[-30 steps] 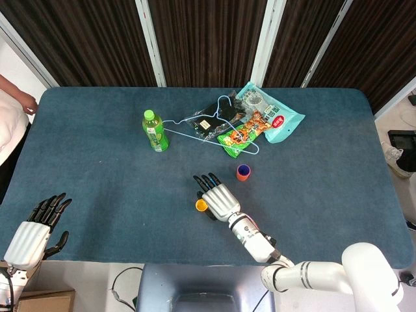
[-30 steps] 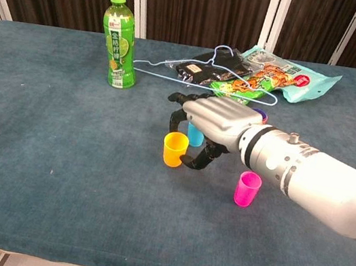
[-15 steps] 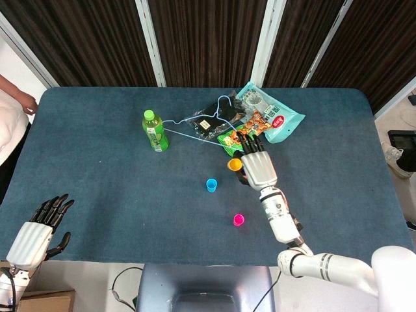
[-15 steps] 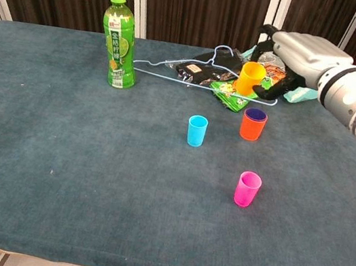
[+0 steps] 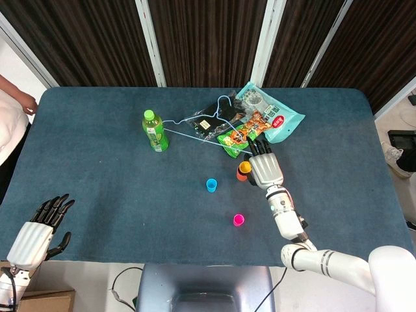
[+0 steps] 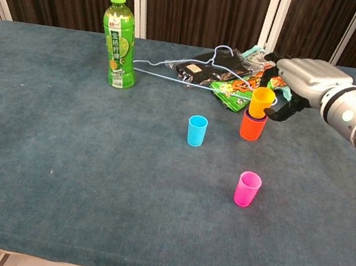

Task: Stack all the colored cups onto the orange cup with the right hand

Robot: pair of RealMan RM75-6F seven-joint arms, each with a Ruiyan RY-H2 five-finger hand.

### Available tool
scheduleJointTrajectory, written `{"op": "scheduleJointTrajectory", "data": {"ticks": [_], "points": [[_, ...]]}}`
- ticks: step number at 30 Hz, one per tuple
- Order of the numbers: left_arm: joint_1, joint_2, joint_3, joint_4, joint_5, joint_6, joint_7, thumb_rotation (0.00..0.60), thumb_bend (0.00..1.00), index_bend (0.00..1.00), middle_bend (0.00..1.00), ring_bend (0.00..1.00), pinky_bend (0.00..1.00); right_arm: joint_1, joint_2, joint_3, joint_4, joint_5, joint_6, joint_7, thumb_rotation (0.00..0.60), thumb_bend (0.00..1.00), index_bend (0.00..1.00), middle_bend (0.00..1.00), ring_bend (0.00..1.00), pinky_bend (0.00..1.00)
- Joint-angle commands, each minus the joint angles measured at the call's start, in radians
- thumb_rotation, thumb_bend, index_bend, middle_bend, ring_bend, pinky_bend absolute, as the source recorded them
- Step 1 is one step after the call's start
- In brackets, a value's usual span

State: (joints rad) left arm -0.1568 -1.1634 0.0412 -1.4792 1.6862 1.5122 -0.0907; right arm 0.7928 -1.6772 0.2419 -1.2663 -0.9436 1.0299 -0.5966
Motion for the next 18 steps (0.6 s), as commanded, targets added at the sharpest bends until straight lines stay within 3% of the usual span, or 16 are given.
{"op": "scheduleJointTrajectory", "data": {"ticks": [1,4,6,8,12,18], "points": [[0.0,0.0,0.0,0.001,0.0,0.001,-0.001,0.6,0.45,0.0,0.0,0.01,0.12,-0.001,-0.001,-0.006,0.002,0.004,-0.002,-0.006,0.6,0.49,0.56,0.03,0.0,0.0],[0.0,0.0,-0.001,0.001,-0.001,-0.001,-0.001,0.6,0.46,0.0,0.0,0.01,0.12,0.0,0.01,-0.015,-0.012,0.037,-0.03,-0.038,0.6,0.49,0.41,0.03,0.0,0.0],[-0.001,-0.001,0.0,0.001,-0.002,-0.002,0.0,0.6,0.45,0.0,0.0,0.01,0.12,0.002,0.024,-0.018,-0.03,0.048,-0.044,-0.046,0.6,0.49,0.21,0.0,0.0,0.0],[-0.001,-0.001,-0.001,0.001,-0.003,-0.003,0.0,0.6,0.45,0.0,0.0,0.01,0.12,-0.001,0.035,-0.017,-0.053,0.042,-0.049,-0.03,0.6,0.49,0.11,0.0,0.0,0.0],[-0.003,-0.003,-0.002,0.001,-0.008,-0.009,0.003,0.6,0.46,0.0,0.0,0.01,0.12,-0.005,0.062,-0.022,-0.125,-0.005,-0.065,0.034,0.6,0.49,0.1,0.0,0.0,0.0],[-0.005,-0.006,-0.001,0.0,-0.007,-0.014,0.012,0.6,0.45,0.0,0.0,0.01,0.12,0.024,0.032,-0.043,-0.152,-0.047,-0.106,0.053,0.6,0.49,0.21,0.0,0.0,0.0]]}}
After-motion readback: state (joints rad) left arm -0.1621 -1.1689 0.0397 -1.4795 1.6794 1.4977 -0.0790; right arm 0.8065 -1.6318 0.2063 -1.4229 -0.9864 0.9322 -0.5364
